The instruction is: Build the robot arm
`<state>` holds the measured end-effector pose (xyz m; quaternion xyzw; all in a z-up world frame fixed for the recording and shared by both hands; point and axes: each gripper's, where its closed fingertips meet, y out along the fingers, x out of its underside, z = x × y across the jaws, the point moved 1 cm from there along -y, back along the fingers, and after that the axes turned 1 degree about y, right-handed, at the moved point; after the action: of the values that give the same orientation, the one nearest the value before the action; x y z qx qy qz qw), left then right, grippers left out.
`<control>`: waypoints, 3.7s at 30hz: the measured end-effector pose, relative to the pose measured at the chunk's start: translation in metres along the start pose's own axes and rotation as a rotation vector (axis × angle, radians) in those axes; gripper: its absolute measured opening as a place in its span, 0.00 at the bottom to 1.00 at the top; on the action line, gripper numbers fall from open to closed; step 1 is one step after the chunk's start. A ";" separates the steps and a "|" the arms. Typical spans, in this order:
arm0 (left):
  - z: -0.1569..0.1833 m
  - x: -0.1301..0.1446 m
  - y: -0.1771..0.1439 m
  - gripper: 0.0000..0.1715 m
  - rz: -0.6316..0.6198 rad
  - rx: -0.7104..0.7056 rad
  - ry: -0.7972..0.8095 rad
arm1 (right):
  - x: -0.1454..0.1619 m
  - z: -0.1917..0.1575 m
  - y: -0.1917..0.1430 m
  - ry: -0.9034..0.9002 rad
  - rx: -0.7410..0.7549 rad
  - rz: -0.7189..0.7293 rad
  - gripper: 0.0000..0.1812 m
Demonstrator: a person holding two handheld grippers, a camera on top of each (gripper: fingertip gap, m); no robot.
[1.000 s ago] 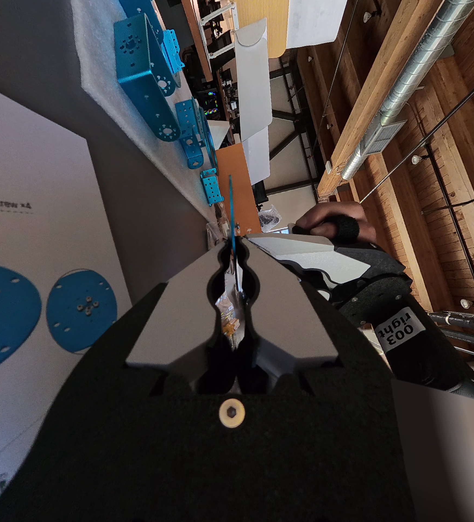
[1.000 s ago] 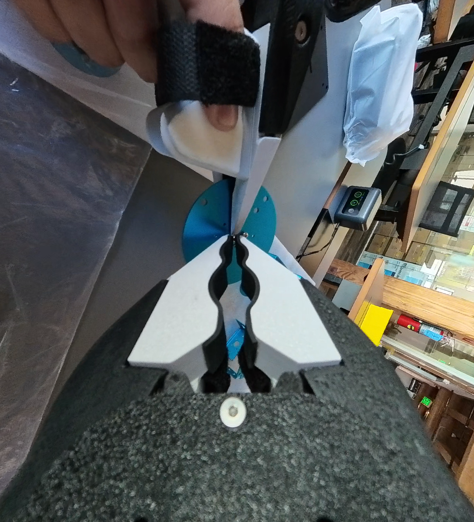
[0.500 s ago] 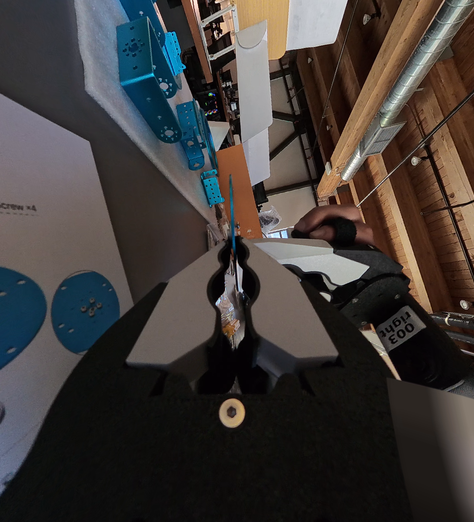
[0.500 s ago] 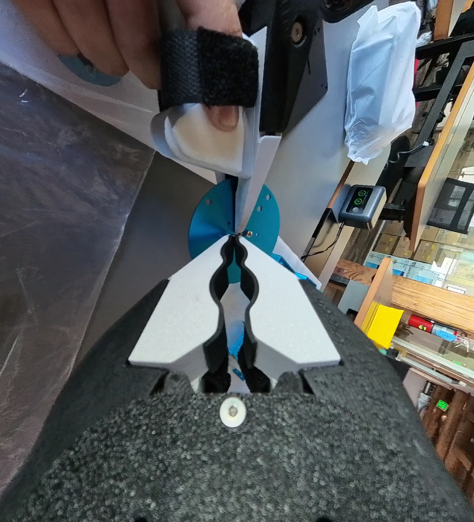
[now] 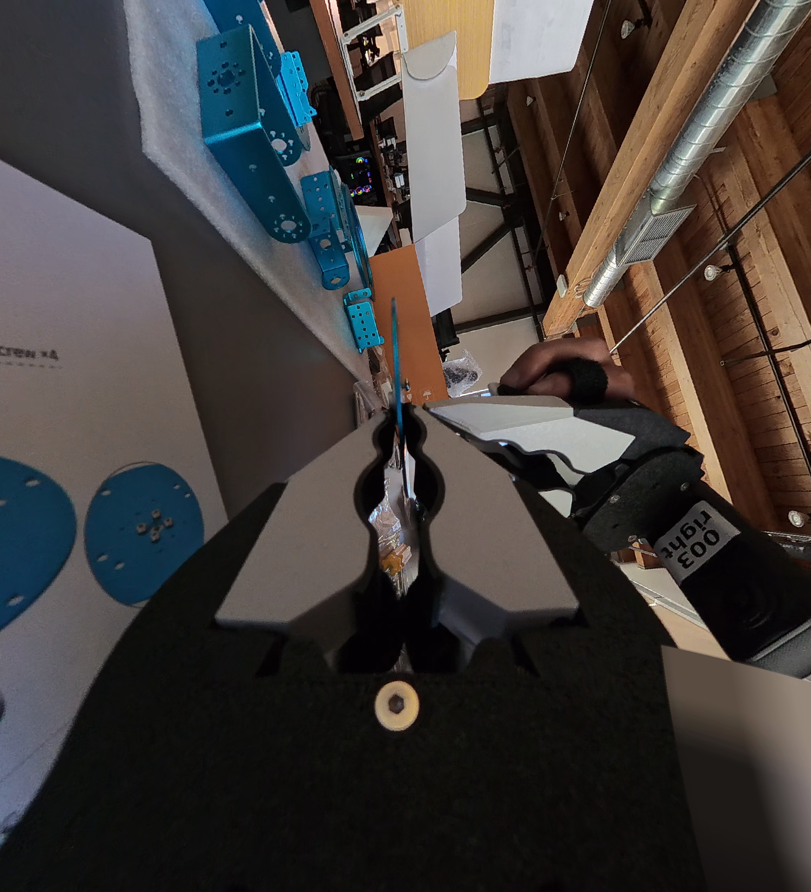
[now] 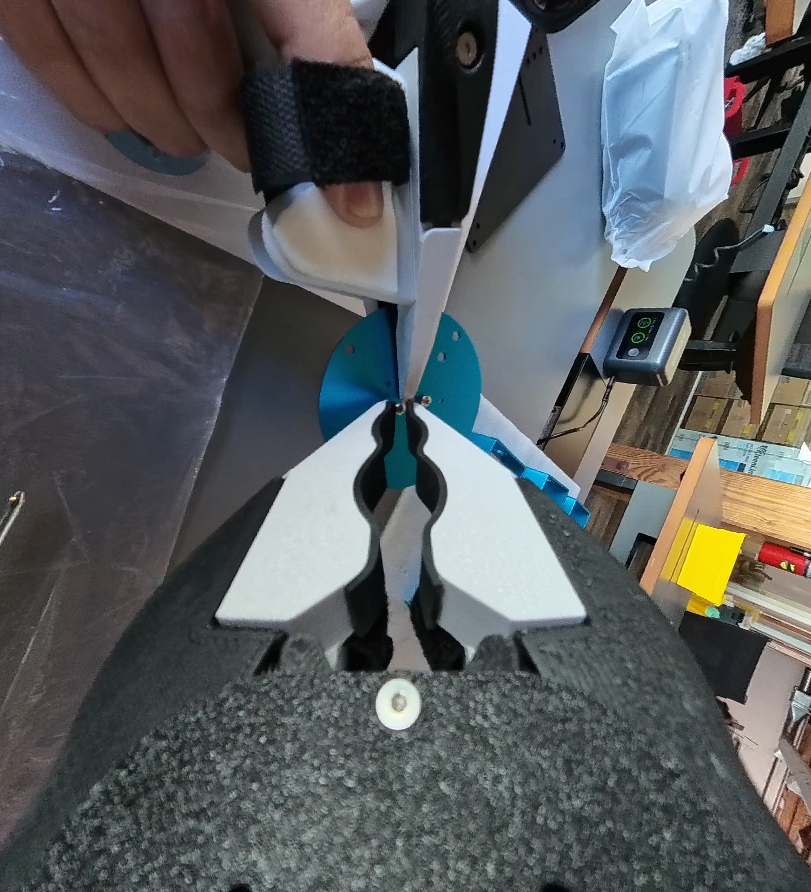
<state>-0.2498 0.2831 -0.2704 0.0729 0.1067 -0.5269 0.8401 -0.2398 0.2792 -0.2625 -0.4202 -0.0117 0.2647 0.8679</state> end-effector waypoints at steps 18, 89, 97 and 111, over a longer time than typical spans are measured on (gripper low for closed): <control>0.006 0.000 -0.001 0.02 0.001 0.009 0.016 | 0.023 -0.059 -0.091 0.713 -0.443 0.180 0.18; 0.010 0.021 0.007 0.02 -0.071 0.005 0.058 | -0.005 0.019 -0.140 -0.893 0.012 -0.452 0.09; 0.009 0.020 0.007 0.02 -0.067 0.001 0.059 | -0.010 0.016 -0.139 -0.891 0.010 -0.431 0.09; 0.008 0.019 0.006 0.02 -0.066 -0.004 0.058 | -0.007 0.017 -0.135 -0.884 0.002 -0.446 0.09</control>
<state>-0.2353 0.2669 -0.2671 0.0831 0.1344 -0.5519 0.8188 -0.1893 0.2201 -0.1505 -0.2540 -0.4680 0.2254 0.8159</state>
